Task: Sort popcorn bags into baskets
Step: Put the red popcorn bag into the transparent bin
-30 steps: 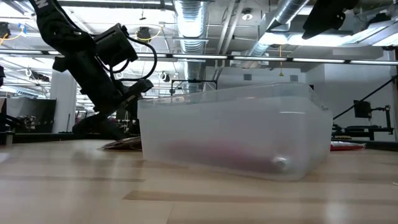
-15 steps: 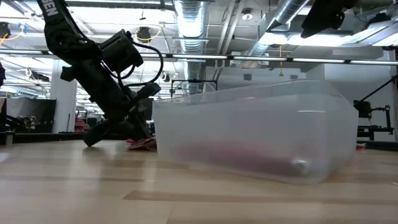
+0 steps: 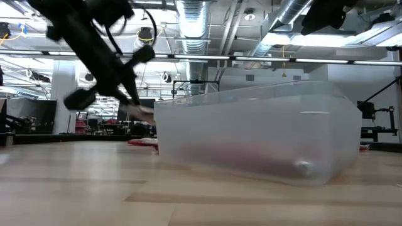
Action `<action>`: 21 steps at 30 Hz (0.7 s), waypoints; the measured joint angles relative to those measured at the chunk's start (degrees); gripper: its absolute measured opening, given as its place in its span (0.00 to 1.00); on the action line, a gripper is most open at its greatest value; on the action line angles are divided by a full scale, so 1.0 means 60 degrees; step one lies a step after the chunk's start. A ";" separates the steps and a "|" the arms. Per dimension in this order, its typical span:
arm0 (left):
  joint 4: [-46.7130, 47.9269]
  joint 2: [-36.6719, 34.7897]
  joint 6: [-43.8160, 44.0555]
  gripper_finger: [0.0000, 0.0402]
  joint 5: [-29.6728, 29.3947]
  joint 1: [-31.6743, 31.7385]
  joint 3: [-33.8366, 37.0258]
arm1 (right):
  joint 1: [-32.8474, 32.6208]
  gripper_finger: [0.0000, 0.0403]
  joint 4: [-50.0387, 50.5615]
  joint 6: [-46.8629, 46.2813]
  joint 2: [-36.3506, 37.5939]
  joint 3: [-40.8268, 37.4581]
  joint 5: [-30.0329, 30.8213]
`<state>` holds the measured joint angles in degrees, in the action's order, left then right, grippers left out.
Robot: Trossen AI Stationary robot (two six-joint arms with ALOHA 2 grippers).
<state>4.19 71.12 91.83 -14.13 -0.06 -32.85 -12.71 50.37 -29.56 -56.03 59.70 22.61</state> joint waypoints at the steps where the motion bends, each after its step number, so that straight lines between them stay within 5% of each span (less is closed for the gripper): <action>1: 0.0405 -0.0180 0.0186 0.00 -0.0352 -0.0227 -0.0198 | 0.0000 0.40 0.0005 0.0004 0.0000 0.0003 0.0000; 12: 0.1898 -0.0178 0.2923 0.00 -0.4686 -0.3118 -0.2380 | 0.0000 0.37 0.0007 0.0007 0.0000 0.0004 0.0011; 21: 0.1984 0.2626 0.4542 0.00 -0.6267 -0.4453 -0.4708 | 0.0000 0.33 0.0002 0.0189 0.0000 0.0004 0.0011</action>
<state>16.10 86.88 119.08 -51.73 -26.78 -61.09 -12.71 50.38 -28.43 -56.03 59.72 22.68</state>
